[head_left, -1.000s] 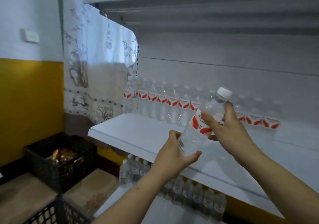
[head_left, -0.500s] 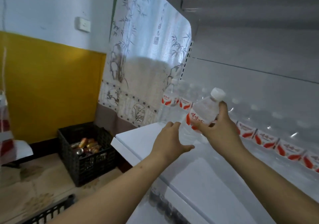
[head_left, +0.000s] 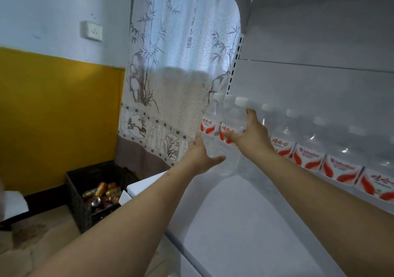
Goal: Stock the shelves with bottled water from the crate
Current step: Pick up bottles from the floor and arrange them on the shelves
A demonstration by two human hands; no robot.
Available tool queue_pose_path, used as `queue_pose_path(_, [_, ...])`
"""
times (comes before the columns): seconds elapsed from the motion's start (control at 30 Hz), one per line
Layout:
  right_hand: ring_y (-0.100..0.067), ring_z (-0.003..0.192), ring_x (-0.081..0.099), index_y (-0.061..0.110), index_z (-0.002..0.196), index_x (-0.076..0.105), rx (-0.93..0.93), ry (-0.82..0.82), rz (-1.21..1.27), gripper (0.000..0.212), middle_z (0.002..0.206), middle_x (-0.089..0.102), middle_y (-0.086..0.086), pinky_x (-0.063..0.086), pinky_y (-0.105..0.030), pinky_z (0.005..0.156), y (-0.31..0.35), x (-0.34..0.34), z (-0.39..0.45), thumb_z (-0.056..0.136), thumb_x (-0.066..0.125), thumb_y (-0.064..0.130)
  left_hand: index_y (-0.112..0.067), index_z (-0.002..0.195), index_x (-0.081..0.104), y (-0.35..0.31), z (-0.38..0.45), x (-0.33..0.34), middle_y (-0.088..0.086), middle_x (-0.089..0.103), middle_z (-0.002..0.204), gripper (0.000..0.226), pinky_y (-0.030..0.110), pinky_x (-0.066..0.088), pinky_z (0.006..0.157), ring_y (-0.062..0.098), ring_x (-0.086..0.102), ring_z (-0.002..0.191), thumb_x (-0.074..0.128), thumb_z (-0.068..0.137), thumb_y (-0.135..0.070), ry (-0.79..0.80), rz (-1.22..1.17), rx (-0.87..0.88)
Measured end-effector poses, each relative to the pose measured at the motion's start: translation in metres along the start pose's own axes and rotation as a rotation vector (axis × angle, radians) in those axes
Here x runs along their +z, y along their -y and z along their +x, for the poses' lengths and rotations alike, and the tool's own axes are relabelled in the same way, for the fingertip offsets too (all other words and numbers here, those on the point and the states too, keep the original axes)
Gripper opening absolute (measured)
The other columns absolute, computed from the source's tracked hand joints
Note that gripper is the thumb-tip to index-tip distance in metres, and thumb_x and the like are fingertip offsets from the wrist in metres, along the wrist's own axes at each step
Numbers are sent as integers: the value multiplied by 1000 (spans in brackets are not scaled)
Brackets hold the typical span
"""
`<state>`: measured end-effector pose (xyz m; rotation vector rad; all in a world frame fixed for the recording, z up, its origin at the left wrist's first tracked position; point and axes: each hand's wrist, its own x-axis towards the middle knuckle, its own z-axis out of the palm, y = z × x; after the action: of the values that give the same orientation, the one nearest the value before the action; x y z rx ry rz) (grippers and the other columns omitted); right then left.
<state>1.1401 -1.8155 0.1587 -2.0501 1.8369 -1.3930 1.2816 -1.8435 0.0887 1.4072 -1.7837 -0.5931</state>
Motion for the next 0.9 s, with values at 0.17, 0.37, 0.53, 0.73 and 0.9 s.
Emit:
queue_pose_path(0.17, [-26,102,59,20,147,29,5,-77,-140,88,121,49,-12,52,-40,89,-11,19,5,77,80,38,-29,153,14,11,8,15,0,37,150,120,45,41,106,23,40,136,71,55,-70,-132,-47,51])
queue_pose_path(0.37, [-23,95,69,14,130,40,45,-83,-210,68,104,67,-5,58,-37,76,-19,30,-7,79,79,35,-21,150,21,15,5,18,1,44,143,105,34,42,94,20,43,131,82,69,-49,-202,-22,44])
queue_pose_path(0.53, [-22,97,67,13,121,49,81,-31,-237,50,112,66,-4,49,-30,72,-21,23,-18,85,73,38,-21,150,21,9,-2,14,0,47,141,108,39,45,99,22,46,130,83,66,-49,-166,4,18])
queue_pose_path(0.73, [-17,74,69,14,120,55,196,-2,-212,52,96,68,0,56,-37,72,-10,-35,-47,94,47,59,-17,152,21,-32,-58,10,11,37,147,90,41,37,107,29,40,134,70,83,-44,0,111,9])
queue_pose_path(0.9, [-27,128,50,18,146,36,118,44,-252,64,145,49,-7,42,-40,100,19,-111,-88,97,39,59,-18,153,22,-85,-132,8,8,35,151,78,40,38,106,28,39,136,57,91,-50,73,151,129])
